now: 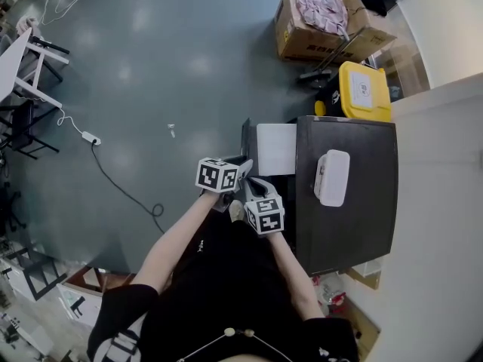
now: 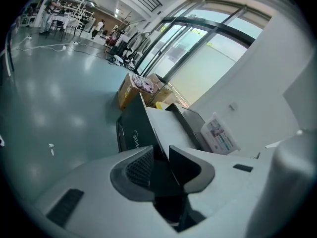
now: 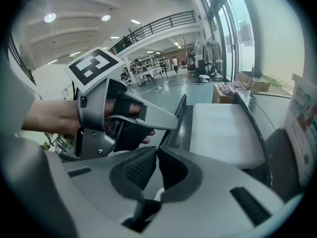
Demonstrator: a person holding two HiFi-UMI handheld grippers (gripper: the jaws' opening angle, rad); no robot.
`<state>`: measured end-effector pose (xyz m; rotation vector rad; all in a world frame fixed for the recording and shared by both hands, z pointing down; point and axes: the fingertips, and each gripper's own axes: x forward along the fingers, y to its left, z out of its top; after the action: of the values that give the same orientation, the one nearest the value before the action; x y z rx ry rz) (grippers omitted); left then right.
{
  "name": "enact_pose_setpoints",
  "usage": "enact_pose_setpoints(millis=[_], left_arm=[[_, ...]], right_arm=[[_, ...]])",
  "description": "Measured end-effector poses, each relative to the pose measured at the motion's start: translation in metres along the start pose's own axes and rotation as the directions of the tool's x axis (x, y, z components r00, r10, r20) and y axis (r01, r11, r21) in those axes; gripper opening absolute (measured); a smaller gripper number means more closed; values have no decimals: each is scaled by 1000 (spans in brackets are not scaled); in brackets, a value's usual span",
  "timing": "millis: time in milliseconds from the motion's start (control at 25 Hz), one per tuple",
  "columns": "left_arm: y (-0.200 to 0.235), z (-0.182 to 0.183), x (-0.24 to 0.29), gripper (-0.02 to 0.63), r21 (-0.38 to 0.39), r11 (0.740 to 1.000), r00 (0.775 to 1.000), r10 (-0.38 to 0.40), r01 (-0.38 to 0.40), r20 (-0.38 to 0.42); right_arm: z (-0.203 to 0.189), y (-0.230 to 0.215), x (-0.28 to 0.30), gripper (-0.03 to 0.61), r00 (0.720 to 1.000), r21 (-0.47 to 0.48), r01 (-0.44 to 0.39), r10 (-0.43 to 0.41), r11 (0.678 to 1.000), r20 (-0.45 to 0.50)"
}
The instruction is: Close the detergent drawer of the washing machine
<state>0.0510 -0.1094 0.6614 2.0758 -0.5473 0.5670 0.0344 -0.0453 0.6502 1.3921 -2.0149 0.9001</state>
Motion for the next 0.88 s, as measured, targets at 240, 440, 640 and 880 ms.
enact_pose_setpoints(millis=[240, 440, 640, 880], left_arm=[[-4, 0, 3, 101, 5, 1000, 1000, -3, 3, -12], [-7, 1, 9, 101, 38, 999, 999, 6, -5, -33], [-10, 0, 14, 100, 41, 999, 999, -4, 6, -46], [-13, -1, 15, 100, 31, 999, 998, -18, 20, -54]], right_arm=[[0, -3, -3, 23, 1000, 14, 20, -20, 1000, 7], [-2, -11, -4, 21, 999, 26, 45, -45, 999, 8], [-4, -15, -6, 21, 998, 24, 55, -55, 998, 3], [-6, -17, -9, 20, 998, 39, 67, -67, 997, 7]])
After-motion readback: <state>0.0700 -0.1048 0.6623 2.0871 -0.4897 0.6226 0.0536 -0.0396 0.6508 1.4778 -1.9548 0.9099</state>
